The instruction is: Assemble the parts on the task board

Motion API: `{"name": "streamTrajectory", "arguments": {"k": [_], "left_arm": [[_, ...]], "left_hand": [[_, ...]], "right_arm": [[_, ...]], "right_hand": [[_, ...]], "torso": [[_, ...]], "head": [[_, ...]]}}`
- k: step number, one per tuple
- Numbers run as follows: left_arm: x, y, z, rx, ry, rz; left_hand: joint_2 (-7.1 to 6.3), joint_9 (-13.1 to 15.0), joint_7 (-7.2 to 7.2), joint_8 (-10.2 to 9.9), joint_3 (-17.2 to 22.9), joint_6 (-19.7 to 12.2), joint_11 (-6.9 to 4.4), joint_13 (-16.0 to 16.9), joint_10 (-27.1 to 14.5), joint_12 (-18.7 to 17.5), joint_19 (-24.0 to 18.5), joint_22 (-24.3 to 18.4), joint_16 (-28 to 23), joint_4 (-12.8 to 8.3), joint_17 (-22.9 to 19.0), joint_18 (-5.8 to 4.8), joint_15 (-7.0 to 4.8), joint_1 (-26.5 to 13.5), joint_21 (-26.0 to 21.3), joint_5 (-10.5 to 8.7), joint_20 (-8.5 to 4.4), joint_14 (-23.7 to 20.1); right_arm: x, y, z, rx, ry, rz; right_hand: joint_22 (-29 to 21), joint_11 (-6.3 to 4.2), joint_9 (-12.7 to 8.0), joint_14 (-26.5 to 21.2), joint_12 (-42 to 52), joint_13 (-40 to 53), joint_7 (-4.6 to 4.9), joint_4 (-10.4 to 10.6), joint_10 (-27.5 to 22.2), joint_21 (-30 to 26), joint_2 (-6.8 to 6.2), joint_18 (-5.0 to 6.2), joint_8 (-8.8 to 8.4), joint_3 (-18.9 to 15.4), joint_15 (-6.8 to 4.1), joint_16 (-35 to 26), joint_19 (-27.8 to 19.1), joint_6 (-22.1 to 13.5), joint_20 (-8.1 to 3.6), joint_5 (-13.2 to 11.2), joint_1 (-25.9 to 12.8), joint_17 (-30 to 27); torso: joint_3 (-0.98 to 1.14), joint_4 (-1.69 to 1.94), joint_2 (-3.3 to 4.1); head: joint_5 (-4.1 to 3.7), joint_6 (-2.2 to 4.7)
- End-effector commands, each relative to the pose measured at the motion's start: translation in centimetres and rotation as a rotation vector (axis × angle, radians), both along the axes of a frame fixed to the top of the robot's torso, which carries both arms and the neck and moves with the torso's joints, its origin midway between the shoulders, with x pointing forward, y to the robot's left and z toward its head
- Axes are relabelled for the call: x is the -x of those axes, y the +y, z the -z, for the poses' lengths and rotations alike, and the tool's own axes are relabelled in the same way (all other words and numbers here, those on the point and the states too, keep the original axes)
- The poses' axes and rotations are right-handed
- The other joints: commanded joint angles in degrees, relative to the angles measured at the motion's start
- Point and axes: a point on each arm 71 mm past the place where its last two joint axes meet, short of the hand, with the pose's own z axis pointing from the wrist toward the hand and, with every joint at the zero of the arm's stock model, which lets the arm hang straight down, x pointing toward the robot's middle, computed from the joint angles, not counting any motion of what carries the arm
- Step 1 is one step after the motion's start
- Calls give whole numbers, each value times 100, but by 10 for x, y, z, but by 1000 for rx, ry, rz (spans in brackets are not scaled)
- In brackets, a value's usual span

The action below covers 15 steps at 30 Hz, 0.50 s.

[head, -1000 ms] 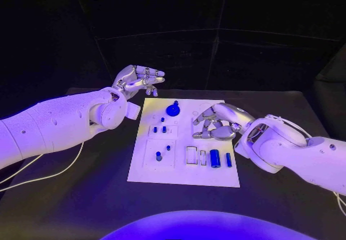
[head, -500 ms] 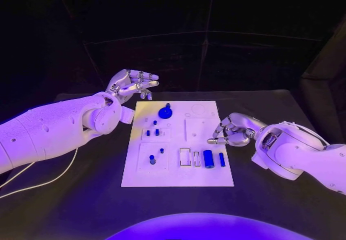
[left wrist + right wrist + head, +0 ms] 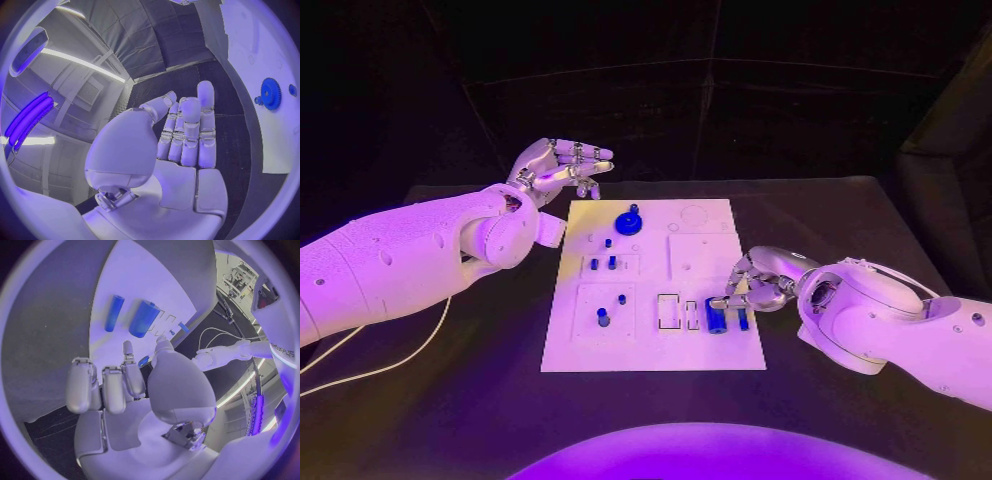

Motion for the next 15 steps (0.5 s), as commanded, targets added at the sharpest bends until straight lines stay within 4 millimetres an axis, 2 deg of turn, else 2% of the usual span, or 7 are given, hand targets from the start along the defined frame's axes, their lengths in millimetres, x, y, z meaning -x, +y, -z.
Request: {"name": "streamTrajectory", "arguments": {"k": [1,8,15], "left_arm": [[0,-1,-1,9,-1,10],[0,-1,-1,8,2,11],[0,0,0,8,3,11]], "left_hand": [[32,-4,14,32,-42,-7,21,-5,-28,27,-35,-5,-30,-7,-5,37,6,-1,-26,-3,11,-39],[32,-4,14,32,-42,-7,21,-5,-28,27,-35,-5,-30,-7,-5,37,6,-1,-26,-3,11,-39],[32,-4,14,32,-42,-7,21,-5,-28,27,-35,-5,-30,-7,-5,37,6,-1,-26,-3,11,-39]], "right_arm": [[1,-1,7,74,24,5],[3,8,14,83,55,-7],[4,14,20,91,74,-19]], "right_hand": [[-3,23,10,316,2,-21,4,4,-21,32,-10,-81,57,-41,-14,5,31,-45,-5,-20,-82,-6],[0,23,20,317,-3,-17,2,4,-27,33,-21,-81,96,-43,-13,10,31,-53,-3,-25,-111,10],[13,17,39,318,2,4,-7,-5,-27,37,9,-84,164,-17,-16,16,35,-50,-1,-10,-98,29]], "torso": [[0,3,1],[1,-5,1],[0,0,-1]], "head": [[0,-12],[11,-30],[-9,-42]]}}
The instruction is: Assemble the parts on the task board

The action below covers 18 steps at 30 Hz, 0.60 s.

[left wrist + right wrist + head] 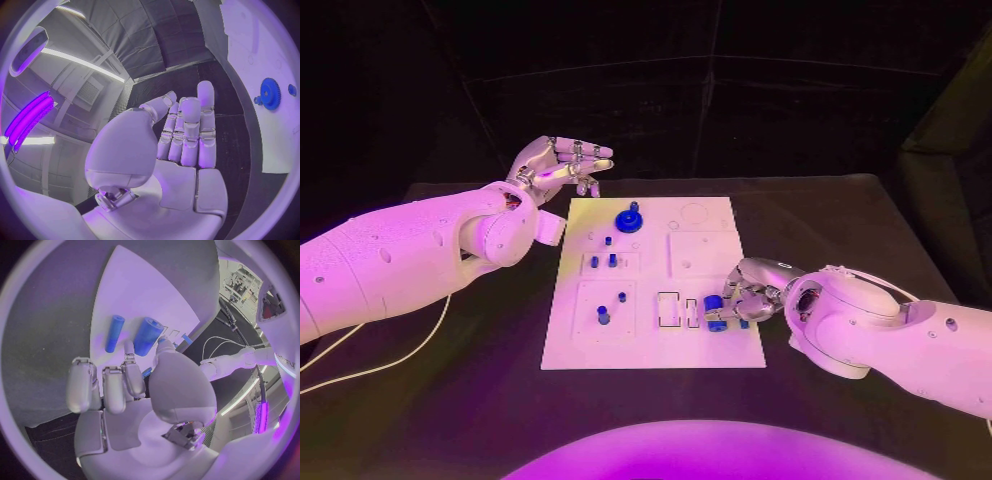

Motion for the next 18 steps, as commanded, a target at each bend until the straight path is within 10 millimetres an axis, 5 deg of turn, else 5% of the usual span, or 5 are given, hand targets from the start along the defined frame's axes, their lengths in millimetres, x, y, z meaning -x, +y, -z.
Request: {"name": "streamTrajectory", "arguments": {"k": [1,11,18], "left_arm": [[0,-1,-1,8,1,10],[0,0,-1,8,2,12],[1,0,-1,8,3,12]], "left_hand": [[32,-4,14,32,-42,-7,21,-6,-28,27,-35,-6,-30,-7,-6,38,6,-1,-26,-3,11,-39],[32,-4,14,32,-42,-7,21,-6,-28,27,-35,-6,-30,-7,-6,38,6,-1,-26,-3,11,-39],[32,-4,14,32,-42,-7,21,-6,-28,27,-35,-6,-30,-7,-6,38,6,-1,-26,-3,11,-39]], "right_arm": [[1,1,5,37,23,-6],[2,7,10,44,19,-8],[3,6,9,38,1,26]], "right_hand": [[9,15,9,318,3,20,-10,-8,-29,38,48,-85,52,-4,-19,19,37,-58,-1,15,-8,11],[41,-13,85,326,-17,82,-40,-184,-26,49,297,-90,342,119,-41,41,48,-103,-19,315,608,77],[63,-22,98,325,-47,108,-40,-327,-20,58,607,-95,442,223,-51,43,59,-133,-32,1043,913,91]], "torso": [[-1,0,-3],[-3,3,-4],[-2,3,-2]], "head": [[-12,-9],[-11,-23],[-8,-30]]}}
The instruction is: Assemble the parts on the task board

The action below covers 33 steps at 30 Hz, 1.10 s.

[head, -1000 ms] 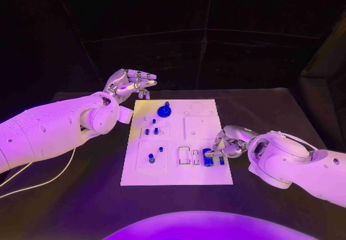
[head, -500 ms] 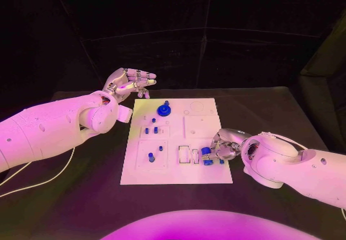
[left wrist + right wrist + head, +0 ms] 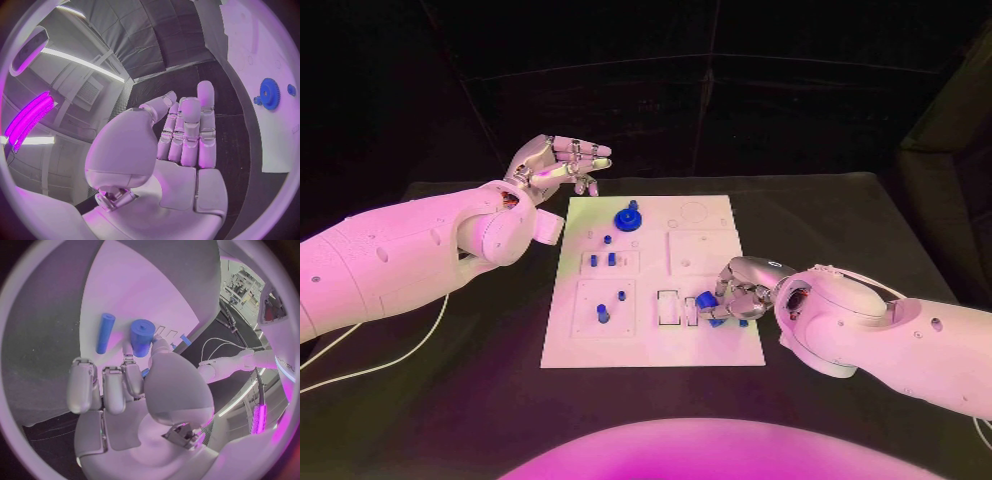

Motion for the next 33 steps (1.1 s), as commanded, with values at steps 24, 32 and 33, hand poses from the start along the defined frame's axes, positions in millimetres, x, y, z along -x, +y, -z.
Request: {"name": "streamTrajectory", "arguments": {"k": [24,32,33], "left_arm": [[1,-1,-1,9,2,14],[1,-2,-1,10,2,17],[1,-2,-1,10,2,17]], "left_hand": [[32,-4,14,32,-42,-7,21,-6,-28,27,-35,-7,-30,-7,-6,38,6,-1,-26,-3,11,-39],[32,-4,14,32,-42,-7,21,-6,-28,27,-35,-7,-30,-7,-6,38,6,-1,-26,-3,11,-39],[32,-4,14,32,-42,-7,21,-6,-28,27,-35,-7,-30,-7,-6,38,6,-1,-26,-3,11,-39]], "right_arm": [[12,4,-13,-248,-56,108],[11,19,-8,-232,-7,84],[10,22,-7,-224,4,80]], "right_hand": [[92,-68,-7,355,-62,73,-76,278,39,69,132,-110,90,-292,-85,76,94,116,-35,829,-209,162],[88,-76,-7,357,-75,81,-87,295,49,66,148,-109,90,-365,-92,80,97,148,-42,816,-336,177],[87,-81,-6,356,-84,81,-93,294,52,65,155,-109,92,-397,-95,80,98,163,-46,775,-387,178]], "torso": [[-4,5,2],[-1,14,4],[-2,10,1]], "head": [[21,15],[44,7],[52,9]]}}
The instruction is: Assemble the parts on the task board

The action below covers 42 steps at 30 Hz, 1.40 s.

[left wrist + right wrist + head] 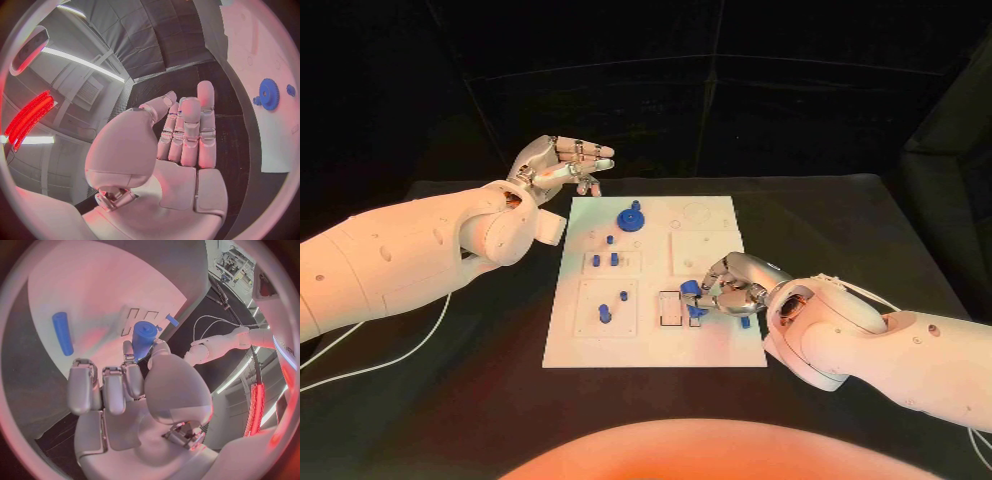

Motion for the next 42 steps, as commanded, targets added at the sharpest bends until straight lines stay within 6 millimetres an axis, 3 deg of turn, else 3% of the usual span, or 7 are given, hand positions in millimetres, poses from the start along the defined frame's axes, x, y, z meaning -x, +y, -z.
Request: {"name": "streamTrajectory", "arguments": {"k": [1,19,23,26,29,33,42], "left_arm": [[0,-2,-1,10,0,13],[0,-4,-1,11,1,19],[0,-3,-1,11,2,18],[0,-3,-1,10,2,17],[0,-3,-1,11,2,18],[0,-3,-1,11,3,19],[0,-3,-1,10,3,19]], "left_hand": [[32,-4,14,33,-42,-7,21,-6,-28,28,-35,-7,-30,-7,-7,37,6,-1,-27,-3,11,-39],[34,-4,14,34,-56,-11,22,-6,-35,35,-35,-16,-39,-3,-28,37,7,-6,-37,-3,12,-47],[34,-4,14,34,-56,-11,22,-6,-35,35,-35,-16,-39,-3,-28,37,7,-6,-37,-3,12,-47],[34,-4,14,34,-56,-11,22,-6,-35,35,-35,-16,-39,-3,-28,37,7,-6,-37,-3,12,-47],[34,-4,14,34,-56,-11,22,-6,-35,35,-35,-16,-39,-3,-28,37,7,-6,-37,-3,12,-47],[34,-4,14,34,-56,-11,22,-6,-35,35,-35,-16,-39,-3,-28,37,7,-6,-37,-3,12,-47],[34,-4,14,34,-56,-11,22,-6,-35,35,-35,-16,-39,-3,-28,37,7,-6,-37,-3,12,-47]], "right_arm": [[-1,7,3,9,38,-10],[-6,26,9,41,59,-13],[-7,27,9,51,50,-9],[-7,28,9,50,39,-7],[-8,29,8,45,25,-1],[-9,29,7,38,11,2],[-6,30,4,25,0,-29]], "right_hand": [[2,-31,-7,355,-30,7,-14,-3,0,32,11,-110,25,-67,-58,19,36,68,-26,-70,-99,135],[-17,-57,17,353,-50,26,-46,-13,13,18,31,-106,59,-155,-81,15,31,135,-47,-300,-160,134],[-24,-65,32,348,-84,23,-53,-11,12,10,15,-106,66,-281,-88,5,32,139,-58,-893,-274,118],[-60,-57,44,331,-177,-34,-50,-5,-22,-15,-62,-100,61,-440,-89,-31,16,109,-64,-2045,-555,45],[-104,-32,48,319,-259,-71,-24,27,-55,-45,-449,-93,47,-249,-76,-67,-4,39,-43,-2684,-911,-16],[-157,-28,57,313,-346,-118,-14,36,-92,-78,-835,-80,48,-10,-65,-91,-28,-7,-43,-2732,-1246,-49],[-122,-36,77,326,-338,-90,-20,17,-73,-67,-706,-87,79,182,-65,-74,-7,15,-42,-2693,-1173,6]], "torso": [[3,2,-1],[2,-2,-3],[4,-5,3],[3,-9,-1],[3,-9,0],[4,-9,-1],[8,-13,1]], "head": [[11,0],[35,-16],[46,-21],[51,-12],[52,-12],[53,-9],[57,-12]]}}
